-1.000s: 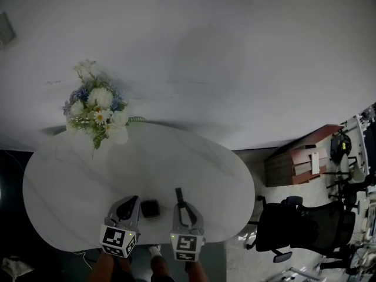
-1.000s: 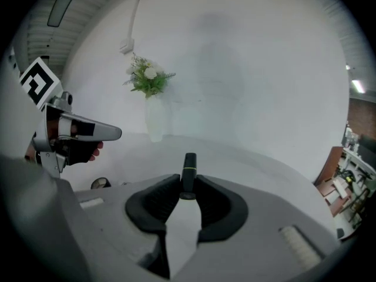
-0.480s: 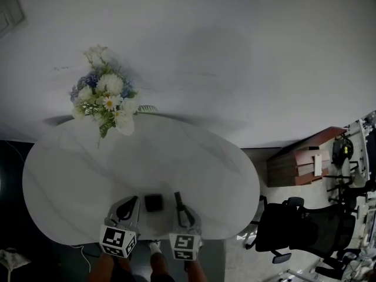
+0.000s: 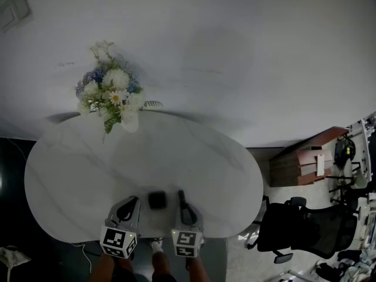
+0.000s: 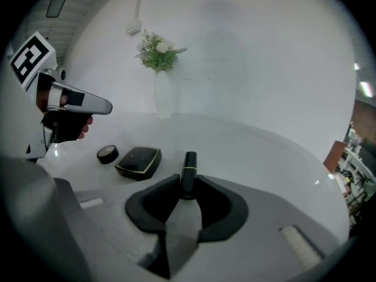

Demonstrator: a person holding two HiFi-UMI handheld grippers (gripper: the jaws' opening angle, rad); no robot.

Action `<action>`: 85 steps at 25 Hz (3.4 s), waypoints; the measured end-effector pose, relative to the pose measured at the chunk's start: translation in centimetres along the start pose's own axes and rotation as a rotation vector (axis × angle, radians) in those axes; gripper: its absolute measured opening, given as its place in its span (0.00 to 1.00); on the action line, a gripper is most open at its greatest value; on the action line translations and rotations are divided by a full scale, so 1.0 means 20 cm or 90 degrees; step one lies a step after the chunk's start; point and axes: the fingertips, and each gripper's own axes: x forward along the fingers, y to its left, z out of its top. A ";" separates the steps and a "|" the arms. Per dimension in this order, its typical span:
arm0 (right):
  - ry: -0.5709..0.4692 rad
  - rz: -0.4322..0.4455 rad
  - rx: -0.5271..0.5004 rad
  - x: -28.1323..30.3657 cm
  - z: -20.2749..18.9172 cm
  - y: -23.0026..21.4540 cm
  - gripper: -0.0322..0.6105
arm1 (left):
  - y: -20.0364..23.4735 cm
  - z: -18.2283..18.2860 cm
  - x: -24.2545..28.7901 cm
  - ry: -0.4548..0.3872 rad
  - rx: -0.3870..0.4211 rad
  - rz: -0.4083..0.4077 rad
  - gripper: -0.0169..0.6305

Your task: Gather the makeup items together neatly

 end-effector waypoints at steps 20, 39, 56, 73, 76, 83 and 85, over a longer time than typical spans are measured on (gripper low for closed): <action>-0.126 -0.018 0.023 -0.19 0.44 -0.01 0.29 | 0.13 0.27 -0.24 -0.069 0.013 0.034 0.04; -0.338 0.040 -0.058 -0.86 1.15 0.33 0.19 | 0.10 0.77 -0.82 -0.225 0.052 0.071 0.04; -0.375 0.121 -0.107 -0.99 1.22 0.65 0.06 | 0.16 0.74 -1.07 -0.256 0.041 0.125 0.04; -0.368 0.121 -0.116 -0.96 1.23 0.66 0.06 | 0.19 0.72 -1.06 -0.249 0.039 0.129 0.04; -0.366 0.121 -0.116 -0.95 1.22 0.67 0.06 | 0.19 0.72 -1.06 -0.248 0.039 0.126 0.04; -0.366 0.123 -0.116 -0.94 1.23 0.67 0.06 | 0.20 0.73 -1.05 -0.249 0.041 0.127 0.04; -0.367 0.123 -0.114 -0.94 1.23 0.66 0.06 | 0.19 0.73 -1.06 -0.249 0.041 0.127 0.04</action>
